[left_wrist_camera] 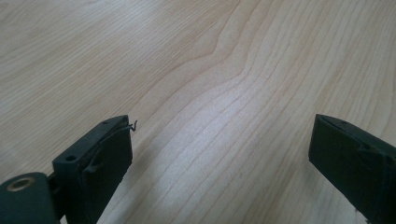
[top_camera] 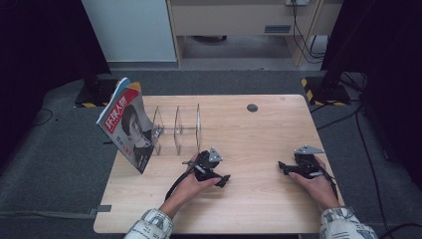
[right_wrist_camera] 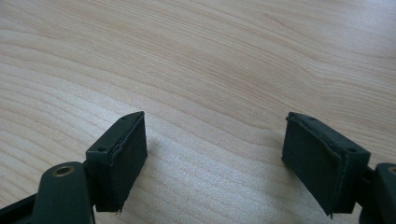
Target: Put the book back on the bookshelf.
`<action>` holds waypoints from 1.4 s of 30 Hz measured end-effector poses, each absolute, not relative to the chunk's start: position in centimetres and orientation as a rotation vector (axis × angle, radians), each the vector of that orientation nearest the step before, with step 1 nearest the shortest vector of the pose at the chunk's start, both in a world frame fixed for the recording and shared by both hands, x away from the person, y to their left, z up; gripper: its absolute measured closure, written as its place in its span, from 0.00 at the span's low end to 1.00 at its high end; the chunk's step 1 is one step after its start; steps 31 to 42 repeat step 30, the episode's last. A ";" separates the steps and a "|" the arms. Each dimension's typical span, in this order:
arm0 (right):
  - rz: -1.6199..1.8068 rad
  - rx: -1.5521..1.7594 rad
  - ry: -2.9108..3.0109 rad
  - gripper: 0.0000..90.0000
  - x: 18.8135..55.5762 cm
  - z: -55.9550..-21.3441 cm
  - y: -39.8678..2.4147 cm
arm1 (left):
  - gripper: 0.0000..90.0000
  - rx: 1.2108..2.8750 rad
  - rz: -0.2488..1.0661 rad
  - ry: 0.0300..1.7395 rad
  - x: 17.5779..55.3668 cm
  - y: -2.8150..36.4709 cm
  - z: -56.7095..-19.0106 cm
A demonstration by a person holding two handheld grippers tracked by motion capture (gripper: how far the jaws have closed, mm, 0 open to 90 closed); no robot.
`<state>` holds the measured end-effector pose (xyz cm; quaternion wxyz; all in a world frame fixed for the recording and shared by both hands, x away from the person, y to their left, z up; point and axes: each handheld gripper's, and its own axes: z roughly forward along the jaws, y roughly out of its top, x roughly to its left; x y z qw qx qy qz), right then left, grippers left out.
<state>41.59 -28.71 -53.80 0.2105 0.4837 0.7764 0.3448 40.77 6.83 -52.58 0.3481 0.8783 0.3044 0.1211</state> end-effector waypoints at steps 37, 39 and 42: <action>0.957 1.353 2.155 0.24 41.5 -53.8 -28.8 | 0.04 2.244 0.330 0.802 40.4 6.3 -53.7; 0.957 1.353 2.155 0.24 41.5 -53.8 -28.8 | 0.04 2.244 0.330 0.802 40.4 6.3 -53.7; 0.957 1.353 2.155 0.24 41.5 -53.8 -28.8 | 0.04 2.244 0.330 0.802 40.4 6.3 -53.7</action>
